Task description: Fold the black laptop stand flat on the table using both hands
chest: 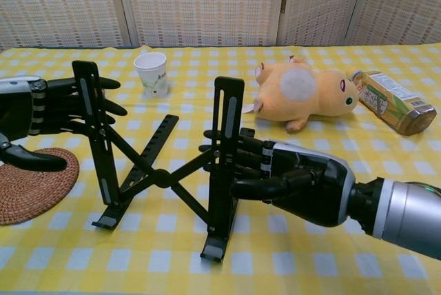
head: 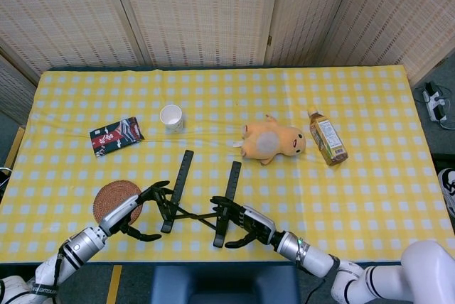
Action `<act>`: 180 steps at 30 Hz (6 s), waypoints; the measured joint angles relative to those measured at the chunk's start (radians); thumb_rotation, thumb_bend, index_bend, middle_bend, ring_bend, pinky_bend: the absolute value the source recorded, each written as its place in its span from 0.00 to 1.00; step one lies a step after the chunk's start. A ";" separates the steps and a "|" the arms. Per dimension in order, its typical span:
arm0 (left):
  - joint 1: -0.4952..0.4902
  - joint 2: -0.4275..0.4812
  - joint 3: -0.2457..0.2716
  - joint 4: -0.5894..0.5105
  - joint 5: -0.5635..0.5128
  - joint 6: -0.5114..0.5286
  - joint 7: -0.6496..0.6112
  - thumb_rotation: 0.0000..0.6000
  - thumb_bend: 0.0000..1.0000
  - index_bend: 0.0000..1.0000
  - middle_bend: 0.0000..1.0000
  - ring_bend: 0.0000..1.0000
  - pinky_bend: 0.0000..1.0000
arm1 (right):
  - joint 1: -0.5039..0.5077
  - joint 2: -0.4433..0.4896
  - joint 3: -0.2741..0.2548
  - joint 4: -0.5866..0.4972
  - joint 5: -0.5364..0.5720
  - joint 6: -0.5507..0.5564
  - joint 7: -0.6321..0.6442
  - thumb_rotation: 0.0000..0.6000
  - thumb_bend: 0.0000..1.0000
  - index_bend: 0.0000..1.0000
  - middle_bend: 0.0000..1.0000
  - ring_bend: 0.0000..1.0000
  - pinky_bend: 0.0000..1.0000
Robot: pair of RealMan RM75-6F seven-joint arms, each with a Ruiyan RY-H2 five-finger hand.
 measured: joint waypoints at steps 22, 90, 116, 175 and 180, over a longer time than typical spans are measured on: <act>0.010 0.011 0.023 0.026 0.056 0.045 -0.057 1.00 0.21 0.07 0.21 0.18 0.21 | -0.044 -0.053 0.044 0.042 0.061 0.011 -0.731 1.00 0.15 0.00 0.00 0.04 0.00; 0.030 -0.012 0.050 0.074 0.056 0.091 0.056 1.00 0.21 0.10 0.25 0.16 0.21 | 0.011 0.079 0.151 -0.147 0.136 -0.107 -1.150 1.00 0.26 0.00 0.00 0.06 0.00; 0.139 -0.222 -0.020 0.087 -0.112 0.048 0.719 1.00 0.28 0.44 0.26 0.19 0.23 | -0.008 0.154 0.136 -0.261 0.120 -0.061 -1.250 1.00 0.26 0.00 0.00 0.06 0.00; 0.208 -0.360 -0.080 0.184 -0.154 0.093 0.903 1.00 0.45 0.53 0.33 0.25 0.27 | -0.033 0.146 0.118 -0.227 0.148 -0.070 -1.245 1.00 0.26 0.00 0.00 0.06 0.00; 0.207 -0.353 -0.081 0.179 -0.156 0.087 0.902 1.00 0.45 0.50 0.33 0.24 0.27 | -0.037 0.148 0.119 -0.242 0.208 -0.105 -1.323 1.00 0.26 0.00 0.02 0.06 0.00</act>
